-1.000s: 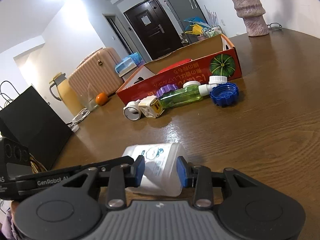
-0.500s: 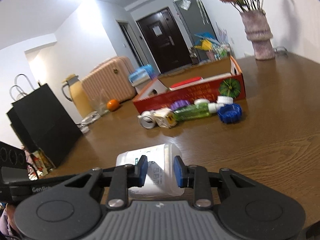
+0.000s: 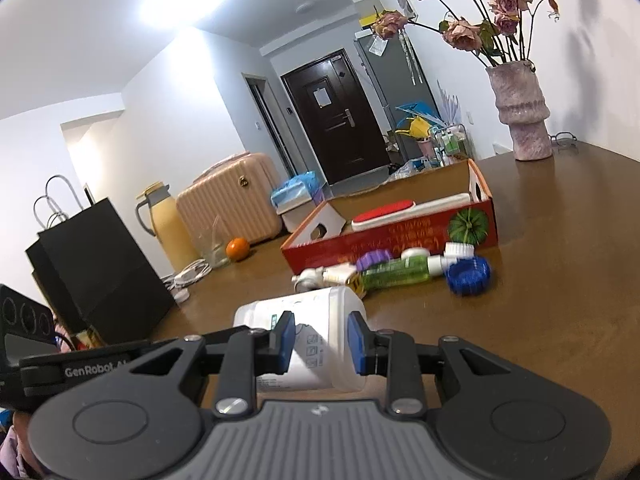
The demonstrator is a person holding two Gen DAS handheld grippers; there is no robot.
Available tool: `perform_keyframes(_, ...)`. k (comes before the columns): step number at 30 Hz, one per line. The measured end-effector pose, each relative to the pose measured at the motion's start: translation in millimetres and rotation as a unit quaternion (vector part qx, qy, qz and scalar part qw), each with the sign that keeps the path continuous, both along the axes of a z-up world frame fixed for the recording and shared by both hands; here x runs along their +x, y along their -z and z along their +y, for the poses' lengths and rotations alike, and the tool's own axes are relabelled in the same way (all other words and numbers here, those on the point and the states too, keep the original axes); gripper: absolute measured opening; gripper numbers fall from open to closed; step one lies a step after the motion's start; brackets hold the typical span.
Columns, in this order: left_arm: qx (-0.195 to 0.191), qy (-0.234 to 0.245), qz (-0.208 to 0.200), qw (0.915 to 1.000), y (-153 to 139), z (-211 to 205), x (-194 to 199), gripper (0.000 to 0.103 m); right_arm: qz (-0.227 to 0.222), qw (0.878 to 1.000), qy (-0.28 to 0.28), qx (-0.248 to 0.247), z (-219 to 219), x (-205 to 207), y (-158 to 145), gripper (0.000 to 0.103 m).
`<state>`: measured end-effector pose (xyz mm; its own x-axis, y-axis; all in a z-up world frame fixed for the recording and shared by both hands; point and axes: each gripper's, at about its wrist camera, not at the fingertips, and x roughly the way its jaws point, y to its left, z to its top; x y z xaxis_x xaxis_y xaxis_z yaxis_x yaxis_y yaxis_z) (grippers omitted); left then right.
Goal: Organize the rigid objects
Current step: 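Carry the white bottle with the left gripper and lower it into the box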
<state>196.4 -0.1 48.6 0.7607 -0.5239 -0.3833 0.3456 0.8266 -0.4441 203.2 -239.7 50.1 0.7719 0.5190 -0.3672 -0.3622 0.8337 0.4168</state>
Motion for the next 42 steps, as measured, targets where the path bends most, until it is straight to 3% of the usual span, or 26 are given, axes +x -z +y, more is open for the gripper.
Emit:
perform_keyframes(10,0.045,0.006,-0.031,0.9985,-44.6,-4.0,145.4,0.028,-0.031,0.999,0.014,-0.004,9.2,134.7,-38.2,0.028)
perform_keyframes(14,0.038,0.001,-0.021,0.999,-53.5,2.5,206.1,0.028,0.0,1.0,-0.002,0.031,4.6,203.3,-46.5,0.028)
perform_keyframes(18,0.043,0.002,-0.005,0.999,-45.5,3.0,253.0,0.028,0.036,0.998,-0.004,0.05,1.8,260.6,-42.5,0.029)
perform_keyframes(22,0.044,0.002,0.053,0.9976,-11.7,2.2,292.6,0.028,0.065,0.997,-0.01,0.047,2.5,301.3,-23.1,0.029)
perform_keyframes(28,0.05,0.008,0.137,0.9893,40.0,-1.4,322.4,0.028,0.114,0.993,-0.004,0.027,8.3,332.3,19.2,0.029)
perform_keyframes(37,0.068,0.002,0.143,0.9873,41.1,2.8,323.0,0.028,0.159,0.987,-0.004,0.013,13.7,334.6,45.4,0.029)
perform_keyframes(42,0.095,0.004,0.152,0.9838,36.1,-7.4,324.3,0.039,0.182,0.983,0.007,0.036,11.2,336.0,50.6,0.03)
